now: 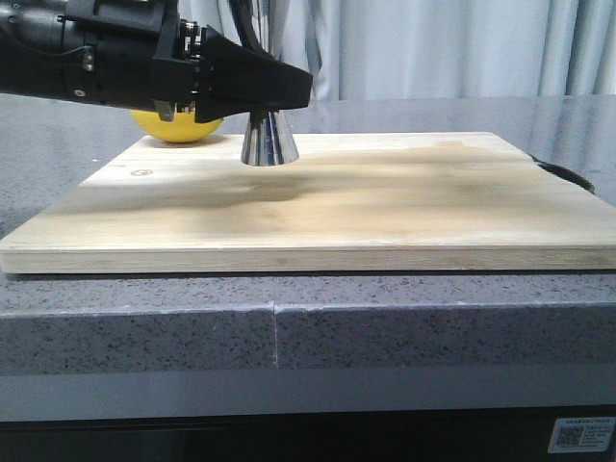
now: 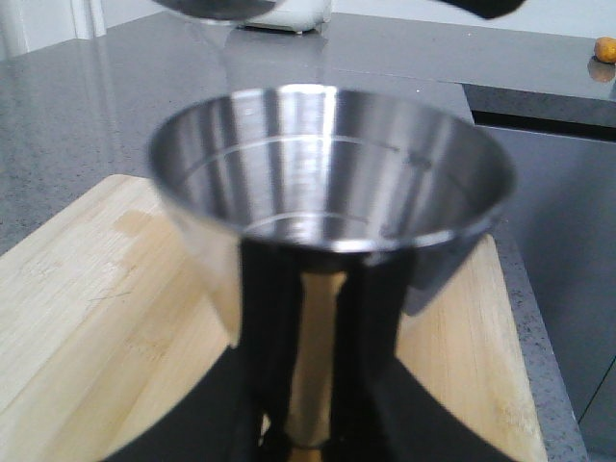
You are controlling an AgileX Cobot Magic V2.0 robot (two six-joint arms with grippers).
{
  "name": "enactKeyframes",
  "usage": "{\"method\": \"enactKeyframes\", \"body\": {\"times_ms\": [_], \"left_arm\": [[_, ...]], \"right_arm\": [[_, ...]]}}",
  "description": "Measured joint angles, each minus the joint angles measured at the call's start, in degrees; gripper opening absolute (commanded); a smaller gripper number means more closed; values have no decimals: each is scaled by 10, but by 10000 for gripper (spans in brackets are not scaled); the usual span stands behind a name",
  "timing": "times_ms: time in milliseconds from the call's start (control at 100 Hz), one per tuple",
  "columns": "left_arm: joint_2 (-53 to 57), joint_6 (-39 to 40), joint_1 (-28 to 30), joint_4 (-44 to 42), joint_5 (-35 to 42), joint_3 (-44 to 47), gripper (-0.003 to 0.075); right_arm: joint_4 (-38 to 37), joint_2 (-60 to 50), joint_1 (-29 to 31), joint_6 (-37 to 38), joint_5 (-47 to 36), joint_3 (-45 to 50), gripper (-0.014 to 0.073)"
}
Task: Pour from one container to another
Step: 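Carry the beaker over the jigger held by the left gripper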
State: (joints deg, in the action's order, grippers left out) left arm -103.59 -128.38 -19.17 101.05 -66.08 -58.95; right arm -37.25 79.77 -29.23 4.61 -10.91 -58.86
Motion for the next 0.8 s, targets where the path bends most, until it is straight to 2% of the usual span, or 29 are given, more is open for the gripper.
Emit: {"method": "enactKeyframes", "body": {"times_ms": [800], "left_arm": [[0, 0, 0, 0, 0, 0, -19]], "right_arm": [[-82, 0, -15, 0, 1, -1, 121]]}}
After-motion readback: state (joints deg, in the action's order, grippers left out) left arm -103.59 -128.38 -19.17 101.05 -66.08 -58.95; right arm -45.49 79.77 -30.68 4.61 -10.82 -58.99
